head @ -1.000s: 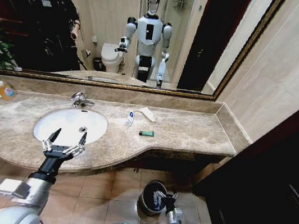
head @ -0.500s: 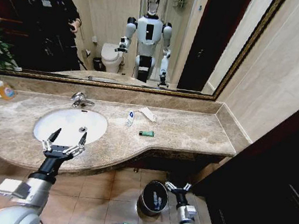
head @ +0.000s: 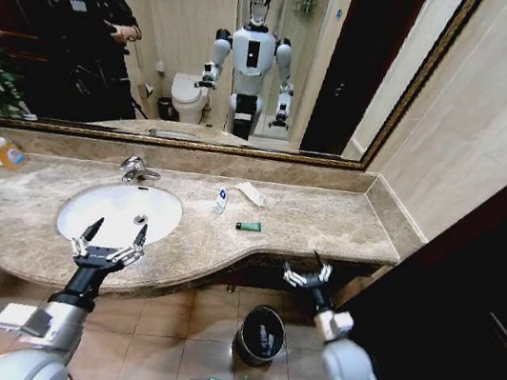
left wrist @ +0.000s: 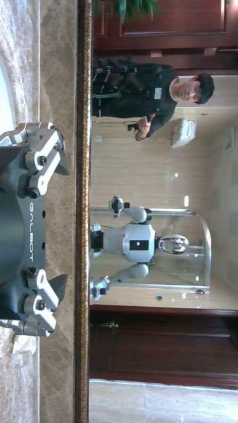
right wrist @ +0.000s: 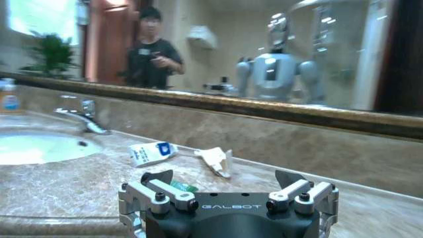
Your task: Pick up the trash from the sink and place it in the trash bin.
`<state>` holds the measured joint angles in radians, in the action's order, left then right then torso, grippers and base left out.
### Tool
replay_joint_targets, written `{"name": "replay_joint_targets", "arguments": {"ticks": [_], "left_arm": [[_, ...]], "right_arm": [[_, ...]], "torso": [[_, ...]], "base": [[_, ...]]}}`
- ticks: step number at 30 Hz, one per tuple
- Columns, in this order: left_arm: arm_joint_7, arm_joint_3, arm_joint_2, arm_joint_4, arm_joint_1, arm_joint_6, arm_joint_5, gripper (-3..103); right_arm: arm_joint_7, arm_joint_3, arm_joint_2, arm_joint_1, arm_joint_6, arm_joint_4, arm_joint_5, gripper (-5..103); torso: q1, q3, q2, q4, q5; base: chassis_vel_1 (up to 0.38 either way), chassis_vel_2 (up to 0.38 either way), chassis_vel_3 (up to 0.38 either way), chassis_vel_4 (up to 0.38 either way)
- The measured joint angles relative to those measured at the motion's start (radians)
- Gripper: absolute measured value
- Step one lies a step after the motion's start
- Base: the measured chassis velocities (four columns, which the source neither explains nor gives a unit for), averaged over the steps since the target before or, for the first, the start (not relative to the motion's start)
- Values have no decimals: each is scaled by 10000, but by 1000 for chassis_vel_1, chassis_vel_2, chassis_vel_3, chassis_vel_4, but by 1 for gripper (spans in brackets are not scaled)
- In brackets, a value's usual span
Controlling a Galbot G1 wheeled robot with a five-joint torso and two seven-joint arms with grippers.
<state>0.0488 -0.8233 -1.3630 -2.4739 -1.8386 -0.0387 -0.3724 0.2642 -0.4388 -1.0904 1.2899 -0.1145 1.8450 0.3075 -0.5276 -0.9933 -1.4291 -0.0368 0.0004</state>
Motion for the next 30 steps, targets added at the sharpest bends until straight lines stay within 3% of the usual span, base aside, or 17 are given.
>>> {"name": "replay_joint_targets", "arguments": {"ticks": [3,6,8,11,16,24,30], "left_arm": [[2,0,0,0,0,0,0,100],[0,0,0,0,0,0,0,100],[-1,-1,0,-1,0,0,0,100],[0,0,0,0,1,0,0,100],[-1,-1,0,0,0,0,0,100],[0,0,0,-1,0,0,0,100],[0,-1,0,0,0,0,0,100]], "right_arm": [[682,180,347,-938,450,-520,413,100],[1609,497,783,-2129,1576,-947,656,100],[1717,596,803,-2337,1841,-1031,612,100],[2336,1145,680,-3382,3164,-1480,308,100],[2102,2041,204,-4632,4262,-2118,312,100],[1809,2763,-137,-5547,4649,-3038,258,100],[2169,2973,-40,-5577,4753,-3056,155,100]], "torso": [[0,0,1,-2,-2],[-1,0,0,0,-8],[-1,0,0,1,-7],[0,1,1,1,-6],[-1,0,0,-2,-6],[-1,0,1,-1,-4],[1,1,0,1,-5]], "base": [[0,0,0,0],[0,0,0,0],[0,0,0,0],[0,0,0,0],[0,0,0,0],[0,0,0,0],[0,0,0,0]]}}
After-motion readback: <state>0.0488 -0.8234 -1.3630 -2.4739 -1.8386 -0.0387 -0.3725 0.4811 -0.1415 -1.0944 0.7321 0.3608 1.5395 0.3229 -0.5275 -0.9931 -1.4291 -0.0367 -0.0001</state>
